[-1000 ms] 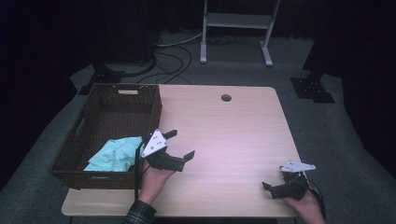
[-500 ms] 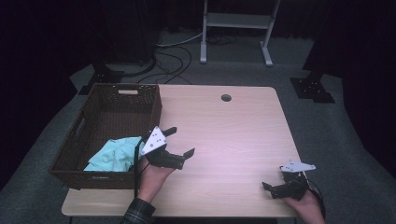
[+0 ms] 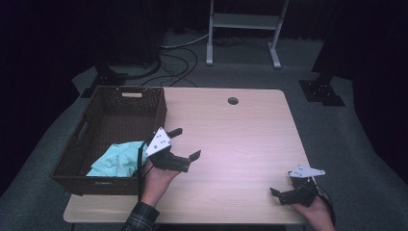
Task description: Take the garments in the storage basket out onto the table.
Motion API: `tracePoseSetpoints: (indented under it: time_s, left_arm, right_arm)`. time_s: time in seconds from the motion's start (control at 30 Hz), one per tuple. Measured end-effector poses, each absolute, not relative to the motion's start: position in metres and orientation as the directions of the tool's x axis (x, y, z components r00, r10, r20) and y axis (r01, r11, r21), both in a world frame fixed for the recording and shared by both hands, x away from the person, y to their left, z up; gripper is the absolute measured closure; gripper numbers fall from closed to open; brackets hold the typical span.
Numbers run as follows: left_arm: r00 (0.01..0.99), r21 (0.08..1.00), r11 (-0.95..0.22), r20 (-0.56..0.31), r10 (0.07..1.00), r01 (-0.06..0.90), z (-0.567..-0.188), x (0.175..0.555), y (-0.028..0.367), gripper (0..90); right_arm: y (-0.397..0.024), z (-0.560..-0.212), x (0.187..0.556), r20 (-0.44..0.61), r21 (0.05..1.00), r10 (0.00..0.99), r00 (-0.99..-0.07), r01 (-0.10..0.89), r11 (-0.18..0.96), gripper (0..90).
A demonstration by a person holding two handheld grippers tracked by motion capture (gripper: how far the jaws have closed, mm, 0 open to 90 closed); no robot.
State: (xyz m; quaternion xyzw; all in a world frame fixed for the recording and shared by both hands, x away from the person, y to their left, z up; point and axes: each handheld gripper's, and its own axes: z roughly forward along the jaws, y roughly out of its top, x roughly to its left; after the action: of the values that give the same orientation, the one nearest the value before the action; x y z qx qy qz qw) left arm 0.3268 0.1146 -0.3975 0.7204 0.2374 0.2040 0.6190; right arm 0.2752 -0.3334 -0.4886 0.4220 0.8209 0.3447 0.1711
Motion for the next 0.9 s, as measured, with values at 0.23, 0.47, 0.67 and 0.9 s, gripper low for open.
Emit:
tracePoseSetpoints:
  time_s: [0.23, 0.47, 0.67, 0.9]
  left_arm:
    - [0.806, 0.988, -0.127, 0.009, 0.592, 0.082, -0.393, 0.328, 0.114, 0.0]
    - [0.806, 0.989, -0.129, 0.017, 0.592, 0.074, -0.387, 0.329, 0.115, 0.0]
    - [0.806, 0.989, -0.130, 0.022, 0.592, 0.068, -0.384, 0.330, 0.117, 0.0]
    - [0.808, 0.989, -0.131, 0.026, 0.589, 0.063, -0.379, 0.331, 0.118, 0.0]
  right_arm:
    - [-0.333, -0.489, 0.275, 0.011, 0.710, 0.811, -0.585, 0.575, 0.406, 0.0]
    - [-0.333, -0.489, 0.275, 0.010, 0.710, 0.811, -0.585, 0.575, 0.406, 0.0]
    - [-0.333, -0.489, 0.275, 0.010, 0.710, 0.811, -0.585, 0.575, 0.407, 0.0]
    - [-0.333, -0.489, 0.275, 0.010, 0.710, 0.811, -0.585, 0.575, 0.406, 0.0]
